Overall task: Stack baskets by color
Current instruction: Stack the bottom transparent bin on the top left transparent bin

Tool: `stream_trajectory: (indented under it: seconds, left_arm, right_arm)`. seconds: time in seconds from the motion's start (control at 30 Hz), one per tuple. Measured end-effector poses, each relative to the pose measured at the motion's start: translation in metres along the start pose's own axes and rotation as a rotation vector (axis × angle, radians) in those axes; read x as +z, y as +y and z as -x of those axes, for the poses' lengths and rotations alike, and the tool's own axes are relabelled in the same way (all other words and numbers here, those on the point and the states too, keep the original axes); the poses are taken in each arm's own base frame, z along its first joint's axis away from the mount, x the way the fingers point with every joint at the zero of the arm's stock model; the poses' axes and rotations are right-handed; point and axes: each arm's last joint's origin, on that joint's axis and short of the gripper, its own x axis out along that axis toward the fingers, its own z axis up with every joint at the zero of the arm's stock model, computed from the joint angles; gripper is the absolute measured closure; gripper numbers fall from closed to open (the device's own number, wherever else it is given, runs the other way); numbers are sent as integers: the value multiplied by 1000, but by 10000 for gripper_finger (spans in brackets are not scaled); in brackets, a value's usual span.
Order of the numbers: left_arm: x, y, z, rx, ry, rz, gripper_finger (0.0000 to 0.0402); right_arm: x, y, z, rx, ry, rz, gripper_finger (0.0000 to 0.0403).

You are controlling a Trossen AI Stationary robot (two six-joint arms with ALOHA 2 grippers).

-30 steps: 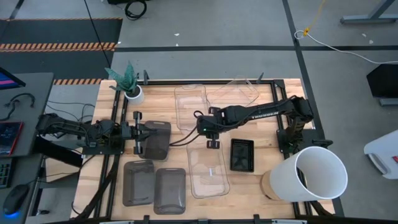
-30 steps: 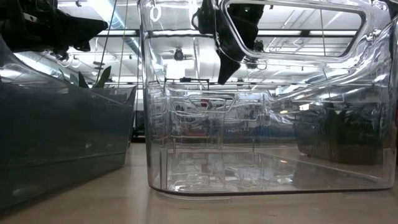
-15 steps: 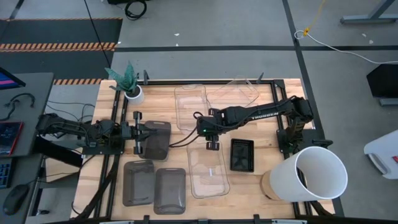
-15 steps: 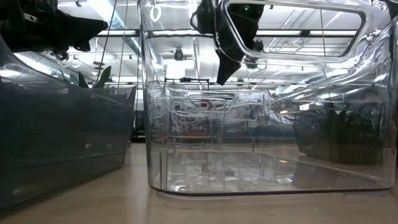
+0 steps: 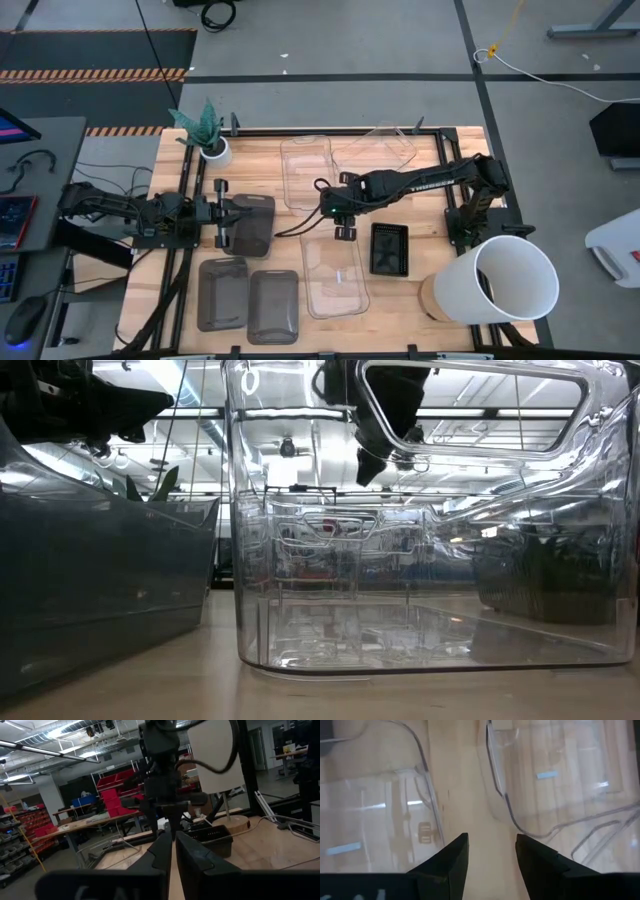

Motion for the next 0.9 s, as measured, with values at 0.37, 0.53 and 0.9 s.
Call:
stream_trajectory:
  seconds: [0.37,0.53,0.9]
  left_arm:
    - [0,0,0,0,-1,0,365]
    - [0,0,0,0,0,0,372]
    - [0,0,0,0,0,0,370]
  right_arm:
    - [10,18,12,104,-143,0,234]
    - [11,24,12,125,-172,10,234]
    - [0,31,-19,137,-220,-7,234]
